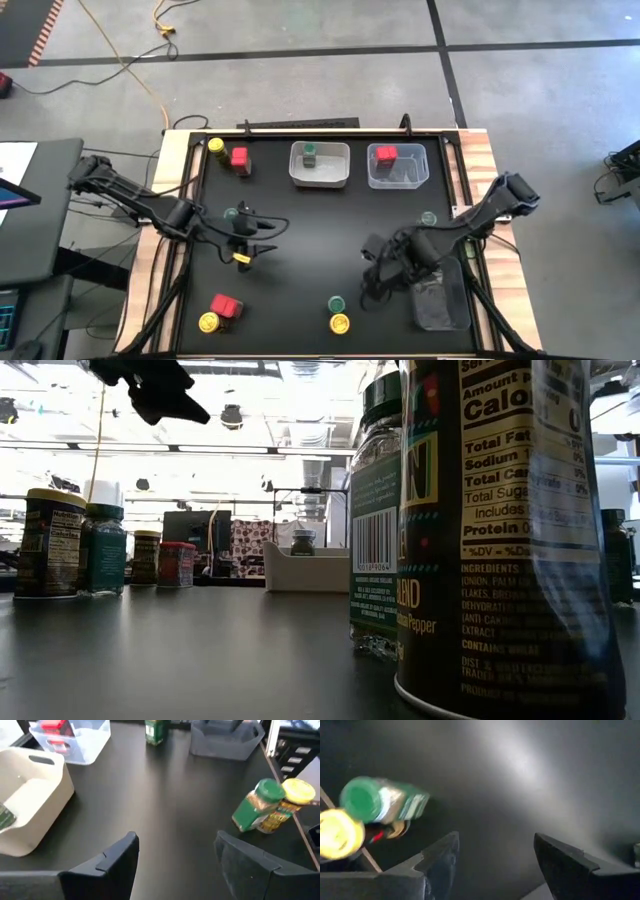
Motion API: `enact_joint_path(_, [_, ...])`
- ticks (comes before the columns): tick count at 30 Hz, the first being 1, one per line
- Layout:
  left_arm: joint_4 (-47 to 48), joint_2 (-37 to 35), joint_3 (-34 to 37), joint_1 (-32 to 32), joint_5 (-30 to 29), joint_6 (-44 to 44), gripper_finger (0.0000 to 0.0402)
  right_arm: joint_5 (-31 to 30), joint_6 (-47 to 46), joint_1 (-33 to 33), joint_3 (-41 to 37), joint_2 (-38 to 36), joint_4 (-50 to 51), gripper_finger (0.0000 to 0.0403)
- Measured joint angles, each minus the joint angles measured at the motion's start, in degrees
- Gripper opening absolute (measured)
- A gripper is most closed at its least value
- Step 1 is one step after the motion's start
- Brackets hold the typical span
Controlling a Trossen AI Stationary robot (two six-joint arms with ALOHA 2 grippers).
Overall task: Sort spices by type
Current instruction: Put the right yellow seasoning bottle into the black bin
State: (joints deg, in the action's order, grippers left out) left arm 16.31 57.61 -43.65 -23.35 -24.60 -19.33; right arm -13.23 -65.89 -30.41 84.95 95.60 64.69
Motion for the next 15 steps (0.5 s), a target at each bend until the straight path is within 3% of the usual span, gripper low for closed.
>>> enact_joint_path(10, [1.1, 0.6, 0.0, 0.0, 0.0, 0.0, 0.025, -0.2, -2.8, -4.8, 0.0, 0.1, 4.5, 0.0288])
enact_joint_path(15, [0.8, 0.6, 0.0, 0.0, 0.0, -0.3, 0.025, -1.2, -3.7, -7.0, 0.0, 0.1, 5.1, 0.0315])
